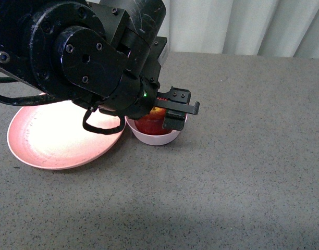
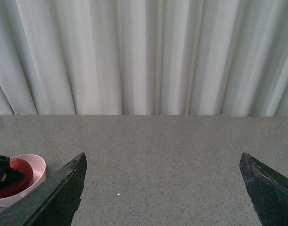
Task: Move apple from plate to bowl
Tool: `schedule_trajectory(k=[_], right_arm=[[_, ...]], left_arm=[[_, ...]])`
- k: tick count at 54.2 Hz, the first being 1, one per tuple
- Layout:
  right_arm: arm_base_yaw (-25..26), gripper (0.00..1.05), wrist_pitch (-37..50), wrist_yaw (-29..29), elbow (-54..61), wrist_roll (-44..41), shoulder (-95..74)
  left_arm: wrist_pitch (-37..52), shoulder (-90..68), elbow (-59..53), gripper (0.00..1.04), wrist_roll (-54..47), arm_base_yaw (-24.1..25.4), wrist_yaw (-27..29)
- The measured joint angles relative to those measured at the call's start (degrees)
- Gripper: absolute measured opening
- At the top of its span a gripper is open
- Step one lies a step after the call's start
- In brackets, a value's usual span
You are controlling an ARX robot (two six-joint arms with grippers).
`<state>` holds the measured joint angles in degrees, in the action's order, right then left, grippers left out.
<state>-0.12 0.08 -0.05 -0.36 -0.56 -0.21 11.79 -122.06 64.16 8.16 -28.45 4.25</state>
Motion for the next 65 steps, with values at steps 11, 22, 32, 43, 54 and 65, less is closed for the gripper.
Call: schedule_trajectory(k=[11, 22, 32, 43, 54, 65], right_arm=[[0.00, 0.95, 0.00, 0.00, 0.00, -0.02, 0.00], [0.00, 0.95, 0.00, 0.00, 0.00, 0.00, 0.00], [0.00, 0.95, 0.00, 0.00, 0.00, 0.00, 0.00], [0.00, 0.95, 0.00, 0.00, 0.00, 0.00, 0.00], [0.00, 0.95, 0.00, 0.00, 0.00, 0.00, 0.00], [0.00, 0.95, 0.00, 0.00, 0.00, 0.00, 0.00]], left_arm=[[-0.31, -0.83, 1.03, 0.73, 0.00, -0.07, 0.13], [-0.66, -0.92, 1.42, 1.00, -0.37, -0.07, 1.60], [2.93, 1.90, -1.40, 0.98, -1.05, 0.26, 1.55], [9.31, 9.05, -7.39, 0.98, -0.66, 1.55, 4.52], [16.04, 18.12, -17.99, 0.98, 1.62, 5.22, 13.14], [17.33, 28.33, -28.50, 0.98, 5.73, 9.22, 15.21]])
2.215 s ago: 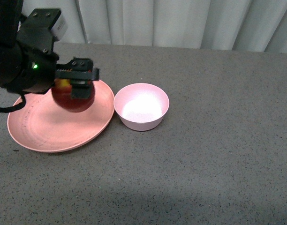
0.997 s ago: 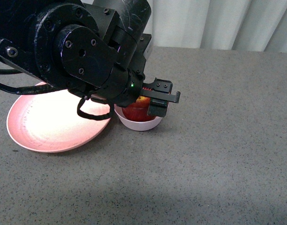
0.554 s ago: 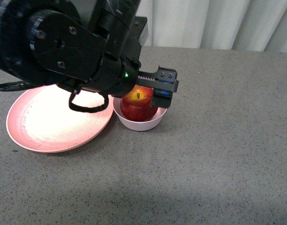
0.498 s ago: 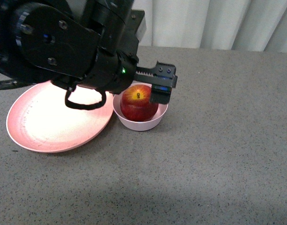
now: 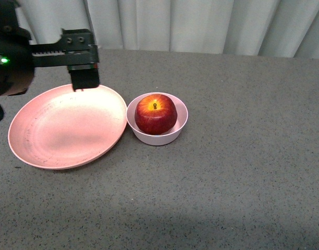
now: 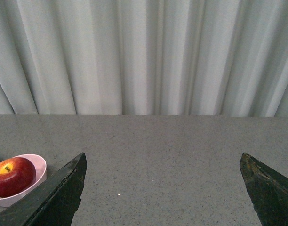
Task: Move apple from plate to bowl
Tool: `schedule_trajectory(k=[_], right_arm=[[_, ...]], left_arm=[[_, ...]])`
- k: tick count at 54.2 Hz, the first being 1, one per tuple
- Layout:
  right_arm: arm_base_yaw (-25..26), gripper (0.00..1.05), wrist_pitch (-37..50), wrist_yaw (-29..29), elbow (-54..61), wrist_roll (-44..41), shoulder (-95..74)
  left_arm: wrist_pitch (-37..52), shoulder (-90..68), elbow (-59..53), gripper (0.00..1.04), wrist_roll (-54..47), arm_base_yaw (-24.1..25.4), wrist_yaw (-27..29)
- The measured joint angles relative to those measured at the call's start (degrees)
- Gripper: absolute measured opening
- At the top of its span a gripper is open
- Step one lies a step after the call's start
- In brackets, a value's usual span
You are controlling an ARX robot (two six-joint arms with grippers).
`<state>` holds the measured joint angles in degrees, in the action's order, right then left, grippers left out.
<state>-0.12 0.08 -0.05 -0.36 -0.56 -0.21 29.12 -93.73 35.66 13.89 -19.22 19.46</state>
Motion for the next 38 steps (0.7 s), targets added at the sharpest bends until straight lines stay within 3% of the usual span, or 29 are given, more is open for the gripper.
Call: schedule_trajectory(k=[10, 14, 17, 21, 38], right_arm=[[0.00, 0.95, 0.00, -0.02, 0.00, 0.00, 0.00], [0.00, 0.95, 0.00, -0.02, 0.00, 0.00, 0.00], [0.00, 0.95, 0.02, 0.02, 0.00, 0.00, 0.00], [0.00, 0.95, 0.00, 0.09, 0.00, 0.00, -0.02], [0.00, 0.95, 0.00, 0.00, 0.00, 0.00, 0.00]], left_arm=[[1.84, 1.88, -2.23, 0.97, 0.33, 1.05, -0.04], [22.86, -0.92, -8.68, 0.82, -5.99, 2.32, -3.58], [33.03, -0.81, -13.16, 0.74, -8.59, 3.37, -4.74], [39.67, 1.86, -16.39, 0.63, -10.75, 4.81, -5.81], [34.36, 19.30, -25.73, 0.11, -12.98, 10.32, -10.62]])
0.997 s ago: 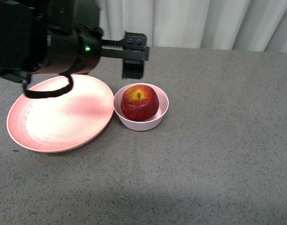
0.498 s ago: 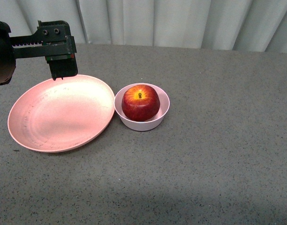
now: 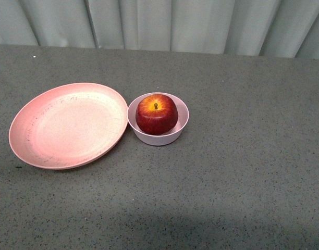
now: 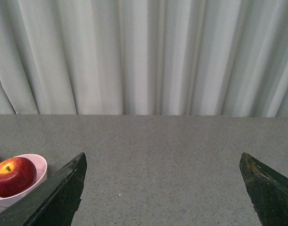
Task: Move apple from plate to bowl
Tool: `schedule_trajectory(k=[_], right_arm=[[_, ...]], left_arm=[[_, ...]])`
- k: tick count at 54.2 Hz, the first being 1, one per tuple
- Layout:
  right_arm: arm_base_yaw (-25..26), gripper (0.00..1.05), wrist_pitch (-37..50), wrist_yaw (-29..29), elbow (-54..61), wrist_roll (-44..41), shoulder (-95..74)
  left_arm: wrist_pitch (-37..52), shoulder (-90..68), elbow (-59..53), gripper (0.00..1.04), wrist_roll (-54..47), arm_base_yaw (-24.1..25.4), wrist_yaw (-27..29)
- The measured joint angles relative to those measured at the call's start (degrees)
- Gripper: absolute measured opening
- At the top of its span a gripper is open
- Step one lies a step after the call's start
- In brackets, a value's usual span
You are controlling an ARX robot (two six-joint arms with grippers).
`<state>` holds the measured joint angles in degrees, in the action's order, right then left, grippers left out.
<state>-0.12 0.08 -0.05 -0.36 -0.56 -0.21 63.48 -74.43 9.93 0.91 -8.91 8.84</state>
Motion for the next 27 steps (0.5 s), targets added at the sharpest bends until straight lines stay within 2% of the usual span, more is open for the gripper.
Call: schedule_trajectory(k=[3, 20, 24, 27], right_arm=[[0.00, 0.95, 0.00, 0.00, 0.00, 0.00, 0.00], [0.00, 0.95, 0.00, 0.00, 0.00, 0.00, 0.00], [0.00, 0.95, 0.02, 0.00, 0.00, 0.00, 0.00], [0.00, 0.95, 0.00, 0.00, 0.00, 0.00, 0.00]], left_arm=[[-1.14, 2.32, -1.22, 0.04, -0.02, 0.66, -0.83], [-9.90, 16.24, -6.27, 0.04, -0.44, 3.87, -3.78], [-12.48, 19.76, -7.08, 0.04, -0.46, 6.32, -7.74], [-14.38, 22.10, -7.52, 0.04, -0.50, 7.76, -8.52]])
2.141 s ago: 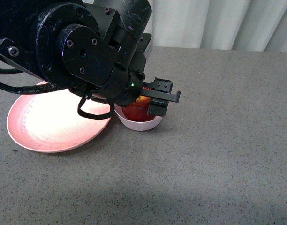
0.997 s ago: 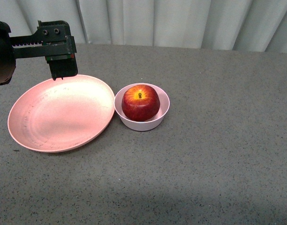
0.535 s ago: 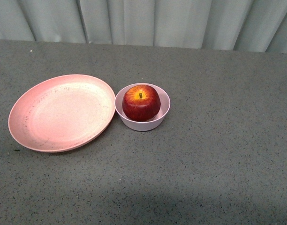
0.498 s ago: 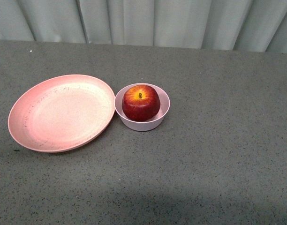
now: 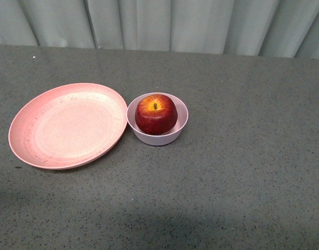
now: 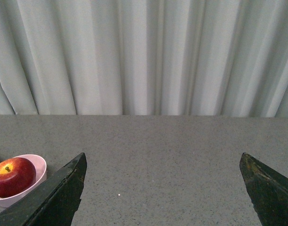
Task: Move apple from plate to bowl
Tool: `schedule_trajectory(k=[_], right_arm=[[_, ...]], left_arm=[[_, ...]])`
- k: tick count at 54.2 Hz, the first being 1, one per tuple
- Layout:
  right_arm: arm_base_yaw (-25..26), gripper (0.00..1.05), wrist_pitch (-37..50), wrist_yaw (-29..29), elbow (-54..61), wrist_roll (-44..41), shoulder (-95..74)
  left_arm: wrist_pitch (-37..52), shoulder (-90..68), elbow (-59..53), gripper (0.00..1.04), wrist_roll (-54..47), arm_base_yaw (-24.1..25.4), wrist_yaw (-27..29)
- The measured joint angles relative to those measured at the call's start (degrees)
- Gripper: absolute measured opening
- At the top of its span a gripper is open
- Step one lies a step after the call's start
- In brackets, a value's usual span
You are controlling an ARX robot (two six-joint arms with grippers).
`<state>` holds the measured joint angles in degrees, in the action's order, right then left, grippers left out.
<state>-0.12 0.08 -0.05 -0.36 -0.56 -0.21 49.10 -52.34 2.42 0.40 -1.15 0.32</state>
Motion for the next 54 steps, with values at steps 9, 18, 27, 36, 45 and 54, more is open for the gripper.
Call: schedule_trajectory(k=[9, 18, 27, 36, 45, 54], right_arm=[[0.00, 0.95, 0.00, -0.02, 0.00, 0.00, 0.00], [0.00, 0.95, 0.00, 0.00, 0.00, 0.00, 0.00], [0.00, 0.95, 0.00, 0.00, 0.00, 0.00, 0.00], [0.00, 0.95, 0.00, 0.00, 0.00, 0.00, 0.00], [0.00, 0.95, 0.00, 0.00, 0.00, 0.00, 0.00], [0.00, 0.95, 0.00, 0.00, 0.00, 0.00, 0.00]], left_arm=[[-6.54, 7.93, -1.25, 0.04, 0.02, 0.94, -0.17], [-13.55, 15.98, -1.27, 0.04, 0.00, 1.01, -0.17], [-20.09, 23.02, -1.29, 0.04, 0.00, 1.01, -0.17], [-25.70, 29.03, -1.31, 0.04, 0.00, 1.01, -0.17], [-29.73, 33.16, -1.31, 0.04, 0.00, 0.98, -0.17], [-33.48, 36.94, -1.31, 0.04, 0.00, 1.01, -0.17]])
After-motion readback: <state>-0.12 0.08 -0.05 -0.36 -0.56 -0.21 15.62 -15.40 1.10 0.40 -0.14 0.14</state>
